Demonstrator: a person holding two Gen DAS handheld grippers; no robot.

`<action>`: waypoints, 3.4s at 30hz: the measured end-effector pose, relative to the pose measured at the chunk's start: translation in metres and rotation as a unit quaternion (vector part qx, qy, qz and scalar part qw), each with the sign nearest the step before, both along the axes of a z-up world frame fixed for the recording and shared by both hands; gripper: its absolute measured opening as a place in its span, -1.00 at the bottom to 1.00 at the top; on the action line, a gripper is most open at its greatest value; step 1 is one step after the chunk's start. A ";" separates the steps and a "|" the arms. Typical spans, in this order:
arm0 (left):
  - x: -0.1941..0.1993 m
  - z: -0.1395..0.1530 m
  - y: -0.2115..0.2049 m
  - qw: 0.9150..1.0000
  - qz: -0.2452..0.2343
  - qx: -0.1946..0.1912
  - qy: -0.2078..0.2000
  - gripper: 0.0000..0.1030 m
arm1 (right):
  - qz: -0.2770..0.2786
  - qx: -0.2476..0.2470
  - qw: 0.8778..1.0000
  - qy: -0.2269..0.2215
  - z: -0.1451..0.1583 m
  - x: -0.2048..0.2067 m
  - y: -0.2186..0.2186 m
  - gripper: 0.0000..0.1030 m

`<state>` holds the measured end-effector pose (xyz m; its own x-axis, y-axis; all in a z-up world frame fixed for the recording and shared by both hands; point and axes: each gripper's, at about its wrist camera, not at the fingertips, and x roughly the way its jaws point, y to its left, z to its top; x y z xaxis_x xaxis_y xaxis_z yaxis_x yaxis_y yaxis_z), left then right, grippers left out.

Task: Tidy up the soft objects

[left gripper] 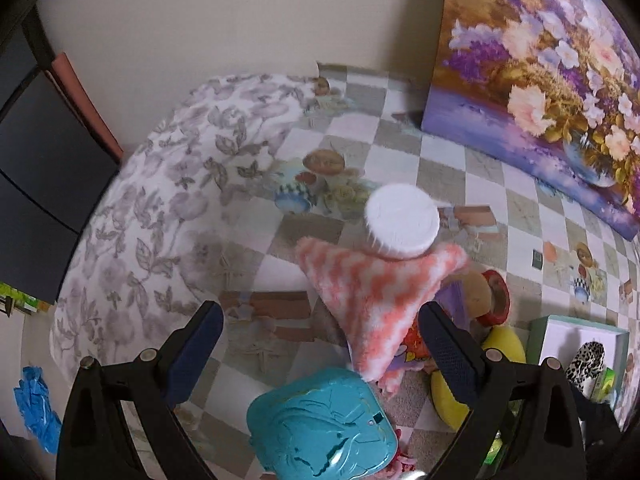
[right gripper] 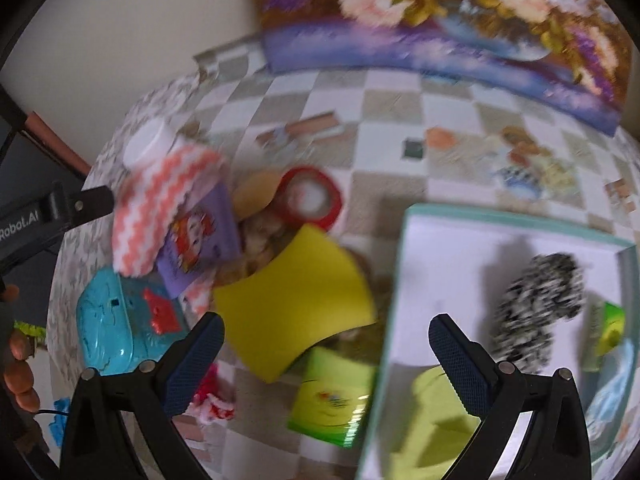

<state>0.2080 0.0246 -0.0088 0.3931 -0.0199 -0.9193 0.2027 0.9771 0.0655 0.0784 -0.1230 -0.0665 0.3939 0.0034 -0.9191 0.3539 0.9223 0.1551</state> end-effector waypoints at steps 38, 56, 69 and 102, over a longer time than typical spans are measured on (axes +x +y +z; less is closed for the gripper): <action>0.019 -0.037 -0.001 0.999 0.016 -0.044 0.027 0.90 | -0.041 0.020 0.998 0.051 -0.059 0.046 0.023 1.00; 0.020 -0.047 -0.009 0.992 0.007 -0.112 0.053 -0.54 | -0.049 0.028 0.998 0.030 -0.052 0.033 0.007 0.77; 0.018 -0.031 -0.002 0.990 0.015 -0.138 0.035 -0.82 | -0.044 0.043 0.998 0.016 -0.040 0.020 0.005 0.52; -0.045 0.143 0.020 0.967 -0.007 -0.193 -0.167 -0.83 | -0.081 -0.015 0.988 -0.129 0.111 -0.038 -0.037 0.50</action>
<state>0.1635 0.0450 0.1343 0.6637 -0.3432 -0.6646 0.2465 0.9392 -0.2389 0.0406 -0.1597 0.0443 0.6080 -0.1049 -0.7870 0.4491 0.8629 0.2319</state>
